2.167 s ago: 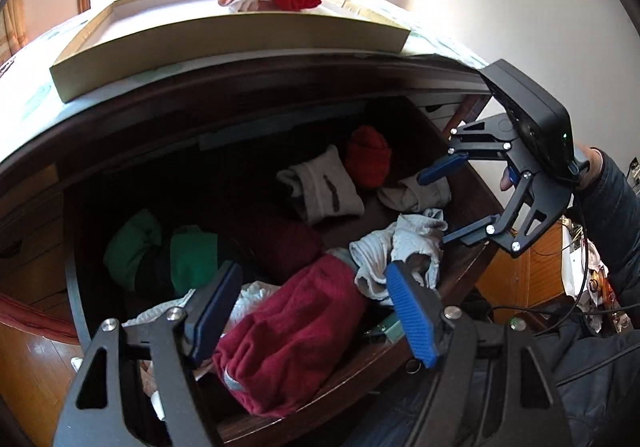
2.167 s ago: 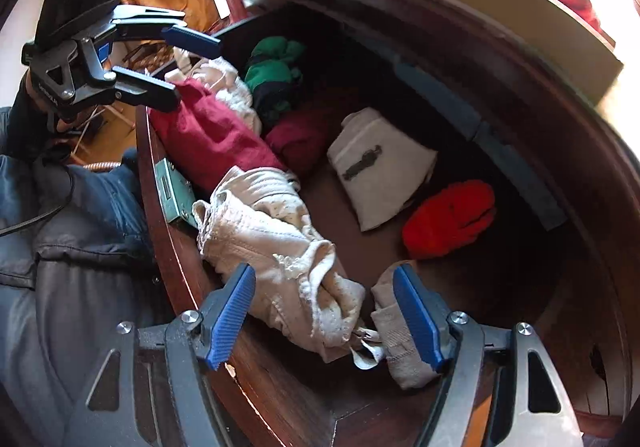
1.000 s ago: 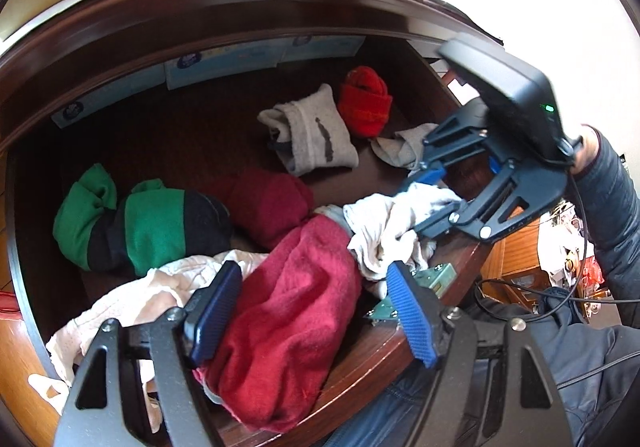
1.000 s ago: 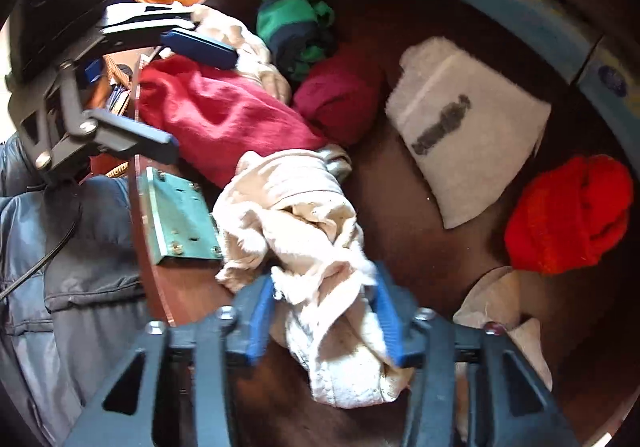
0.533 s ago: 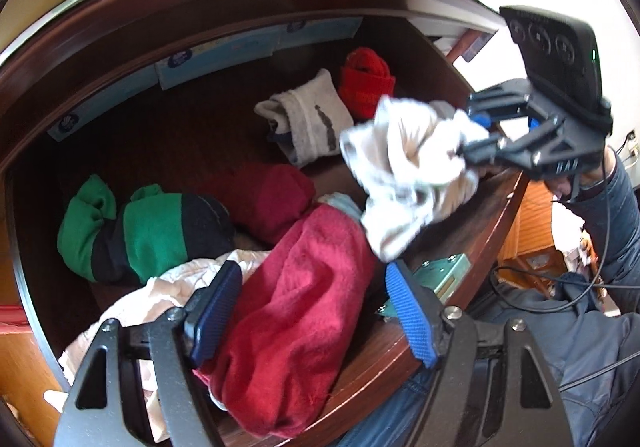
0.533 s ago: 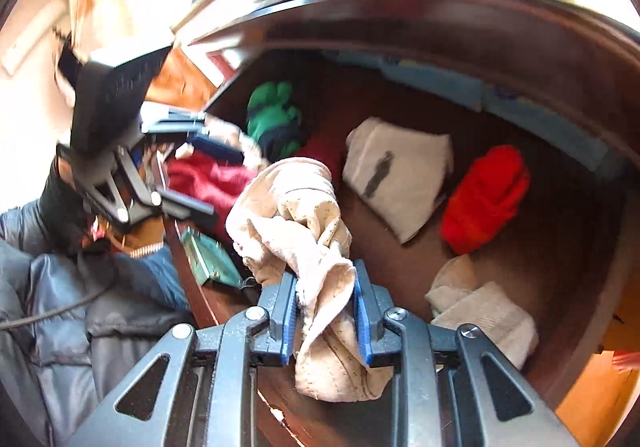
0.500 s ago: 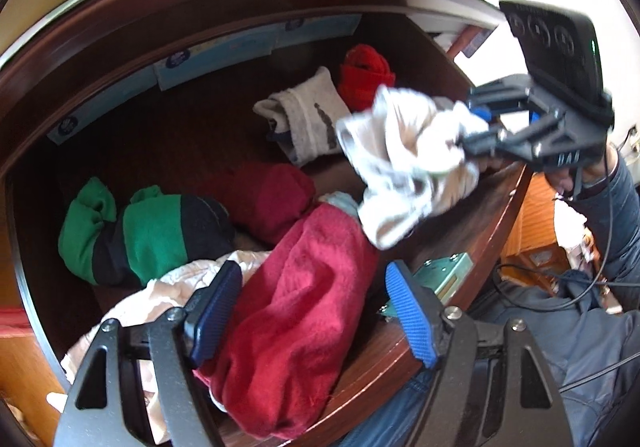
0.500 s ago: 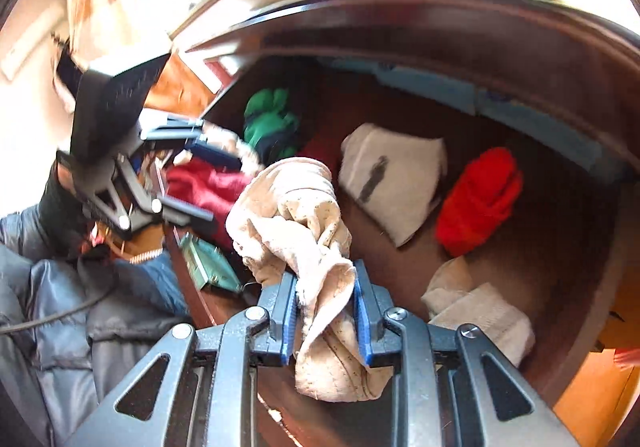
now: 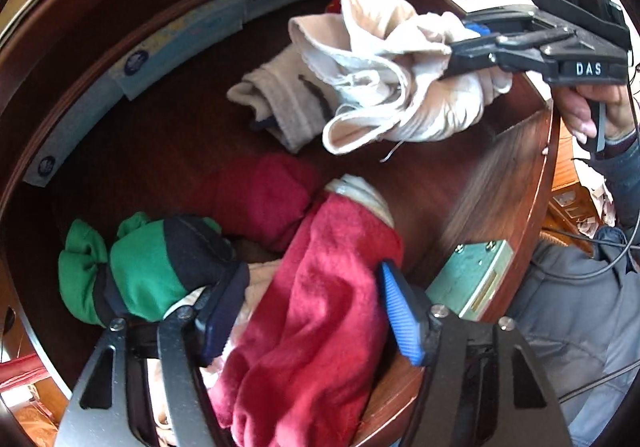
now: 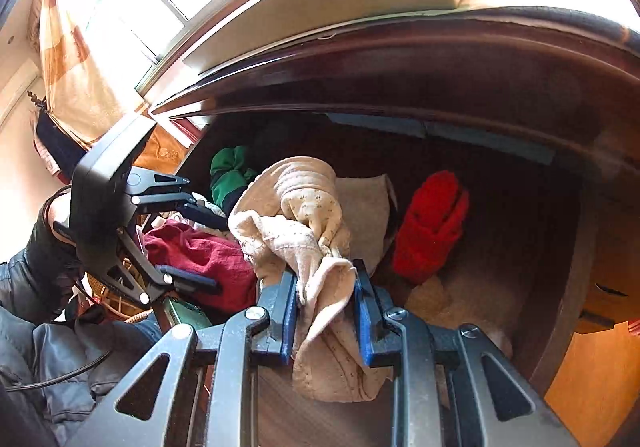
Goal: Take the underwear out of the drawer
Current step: 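Grasp the dark red garment with the left tool while the right tool holds the beige cloth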
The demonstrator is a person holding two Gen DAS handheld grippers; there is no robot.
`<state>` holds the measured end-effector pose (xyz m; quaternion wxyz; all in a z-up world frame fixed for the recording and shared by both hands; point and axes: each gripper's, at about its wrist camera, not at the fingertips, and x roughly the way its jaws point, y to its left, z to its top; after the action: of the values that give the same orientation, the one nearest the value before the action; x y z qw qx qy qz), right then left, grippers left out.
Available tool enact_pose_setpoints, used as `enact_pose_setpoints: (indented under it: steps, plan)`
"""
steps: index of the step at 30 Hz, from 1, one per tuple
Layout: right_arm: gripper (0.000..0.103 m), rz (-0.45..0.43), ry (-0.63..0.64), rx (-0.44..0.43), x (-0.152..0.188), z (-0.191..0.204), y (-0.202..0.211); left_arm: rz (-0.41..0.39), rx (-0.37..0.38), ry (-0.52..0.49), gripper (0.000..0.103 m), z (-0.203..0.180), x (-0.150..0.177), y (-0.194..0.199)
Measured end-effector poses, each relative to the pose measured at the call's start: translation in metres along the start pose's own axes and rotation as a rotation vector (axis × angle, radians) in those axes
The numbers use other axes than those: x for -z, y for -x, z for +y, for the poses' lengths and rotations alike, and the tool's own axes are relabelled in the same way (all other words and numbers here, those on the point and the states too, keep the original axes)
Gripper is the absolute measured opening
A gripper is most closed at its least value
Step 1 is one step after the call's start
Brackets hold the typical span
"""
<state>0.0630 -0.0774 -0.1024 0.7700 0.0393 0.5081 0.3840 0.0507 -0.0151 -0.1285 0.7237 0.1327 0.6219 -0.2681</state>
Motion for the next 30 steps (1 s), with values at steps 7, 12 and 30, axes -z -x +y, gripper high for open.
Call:
enact_pose_setpoints:
  steps: [7,12,30]
  plan:
    - [0.027,0.004,-0.008,0.009,0.001,0.002,-0.007,-0.015,0.037,0.011,0.049,0.011,-0.003,-0.007]
    - [0.027,0.0,-0.017,0.015,0.003,0.001,-0.007,-0.063,0.014,-0.03,0.022,0.002,0.01,0.001]
    - [0.027,-0.085,-0.02,0.07,0.01,0.006,0.006,-0.447,0.084,0.14,0.01,0.025,0.067,0.053]
